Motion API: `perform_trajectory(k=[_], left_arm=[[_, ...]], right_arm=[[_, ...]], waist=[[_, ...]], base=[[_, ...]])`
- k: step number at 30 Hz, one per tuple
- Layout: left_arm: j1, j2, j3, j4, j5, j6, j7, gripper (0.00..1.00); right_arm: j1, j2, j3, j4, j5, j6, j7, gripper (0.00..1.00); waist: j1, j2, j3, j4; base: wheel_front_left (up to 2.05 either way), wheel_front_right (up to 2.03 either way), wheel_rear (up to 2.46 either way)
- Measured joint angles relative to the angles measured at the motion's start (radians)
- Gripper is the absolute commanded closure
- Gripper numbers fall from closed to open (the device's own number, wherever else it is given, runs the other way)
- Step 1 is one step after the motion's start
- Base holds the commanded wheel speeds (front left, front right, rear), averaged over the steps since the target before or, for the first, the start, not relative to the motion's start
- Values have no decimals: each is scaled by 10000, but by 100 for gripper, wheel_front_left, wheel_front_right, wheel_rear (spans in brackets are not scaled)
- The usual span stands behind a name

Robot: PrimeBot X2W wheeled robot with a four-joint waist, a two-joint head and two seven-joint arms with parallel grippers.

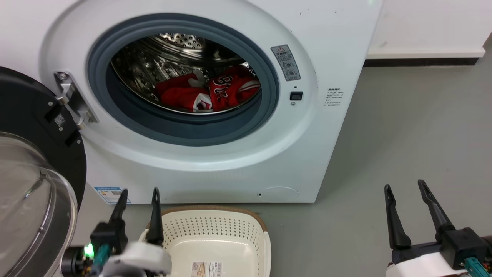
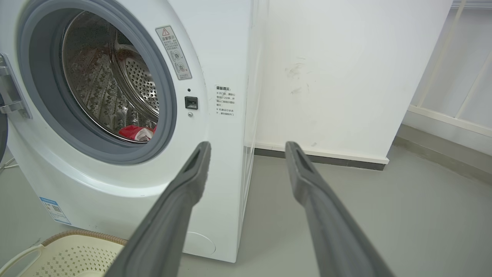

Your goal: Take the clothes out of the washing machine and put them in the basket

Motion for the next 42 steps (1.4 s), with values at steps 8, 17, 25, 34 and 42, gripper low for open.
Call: perform_trajectory(k=[8, 17, 25, 34, 42], left_arm=[[-2562, 368, -27, 2209, 238, -387, 0, 0], [-6772, 1348, -464, 5776, 554, -719, 412, 0], [-9764, 2088, -982, 7791, 474, -989, 1827, 0], [-12179, 3037, -2286, 8859, -435, -1034, 3595, 0], [-13549, 4092, -3170, 9104, -1438, -1034, 4872, 0]], right_arm=[[-506, -2, 226, -140, -4, 2, 0, 0], [-1457, -2, 497, -288, 100, 2, 0, 0], [-2158, -8, 539, -426, 456, 2, 0, 0], [-2918, -8, 734, -616, 995, 2, 0, 0], [-3268, -10, 943, -771, 1329, 2, 0, 0]], waist=[[1, -1, 727, -182], [1, 0, 2094, -766], [2, -1, 3417, -1361], [3, -1, 4976, -2022], [2, 0, 6010, -2662]], base=[[0, 0, 0], [0, 0, 0], [0, 0, 0], [0, 0, 0], [0, 0, 0]])
